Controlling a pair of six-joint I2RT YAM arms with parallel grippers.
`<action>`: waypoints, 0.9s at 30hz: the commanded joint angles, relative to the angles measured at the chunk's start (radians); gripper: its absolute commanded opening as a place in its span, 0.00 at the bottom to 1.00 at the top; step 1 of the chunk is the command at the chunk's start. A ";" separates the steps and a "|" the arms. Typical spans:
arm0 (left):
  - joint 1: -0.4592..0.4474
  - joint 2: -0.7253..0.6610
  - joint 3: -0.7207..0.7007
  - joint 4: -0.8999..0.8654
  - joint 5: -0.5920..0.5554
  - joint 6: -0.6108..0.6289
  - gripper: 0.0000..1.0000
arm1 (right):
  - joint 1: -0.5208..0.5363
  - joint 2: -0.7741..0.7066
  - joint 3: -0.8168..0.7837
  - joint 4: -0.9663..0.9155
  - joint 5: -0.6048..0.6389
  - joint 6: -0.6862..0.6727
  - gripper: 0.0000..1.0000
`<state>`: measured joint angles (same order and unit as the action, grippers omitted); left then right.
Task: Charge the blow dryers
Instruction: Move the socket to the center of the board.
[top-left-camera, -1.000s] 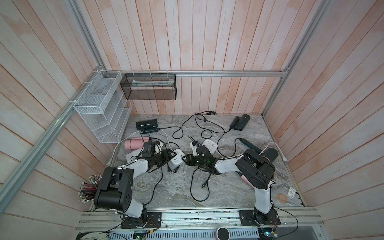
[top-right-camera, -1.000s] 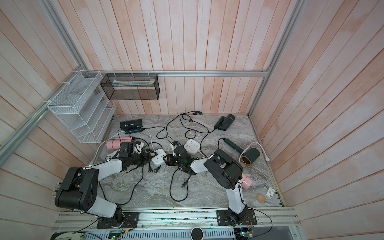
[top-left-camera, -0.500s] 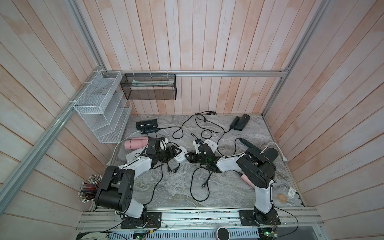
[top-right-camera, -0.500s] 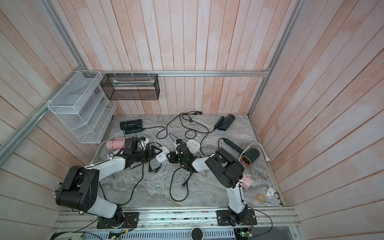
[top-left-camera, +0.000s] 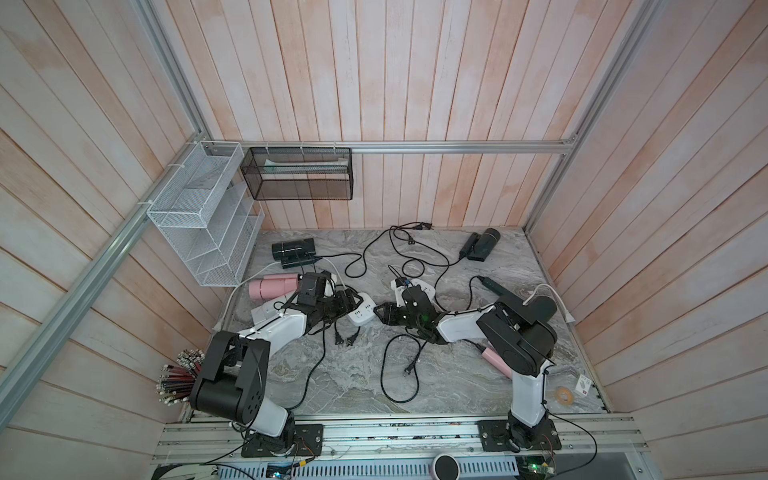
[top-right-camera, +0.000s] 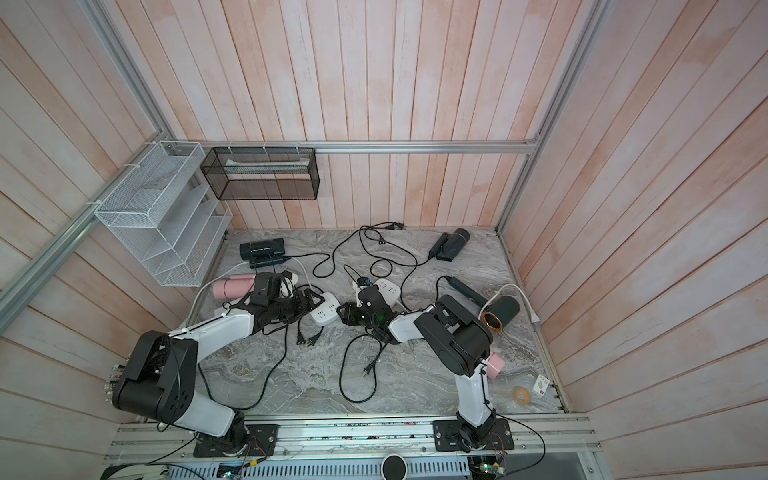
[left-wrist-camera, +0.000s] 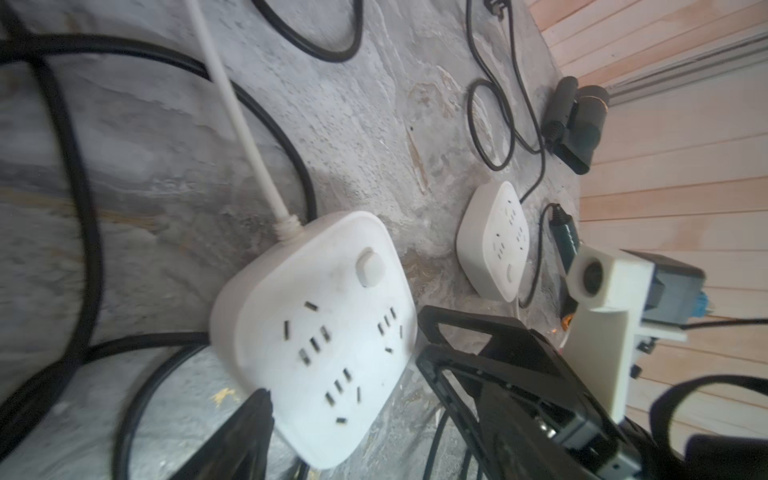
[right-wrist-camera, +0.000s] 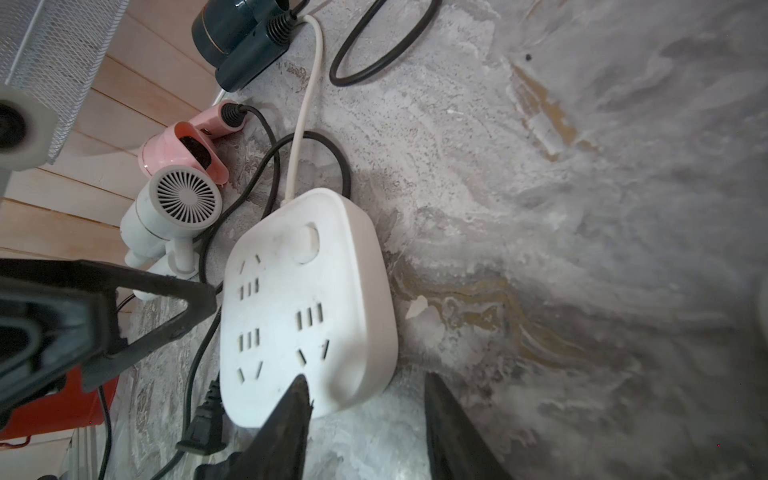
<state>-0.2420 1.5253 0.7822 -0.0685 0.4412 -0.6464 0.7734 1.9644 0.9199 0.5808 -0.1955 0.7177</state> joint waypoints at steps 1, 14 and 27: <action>0.024 -0.010 0.044 -0.099 -0.091 0.054 0.81 | 0.003 -0.020 -0.018 0.041 -0.035 -0.005 0.47; 0.066 0.133 0.127 -0.071 -0.001 0.131 0.82 | 0.029 -0.006 -0.028 0.046 -0.004 0.056 0.48; 0.029 0.185 0.157 -0.055 0.039 0.127 0.82 | 0.027 0.013 -0.028 0.054 0.010 0.101 0.51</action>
<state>-0.2028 1.7027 0.9146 -0.1406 0.4637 -0.5335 0.7982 1.9636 0.9047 0.6140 -0.2050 0.7952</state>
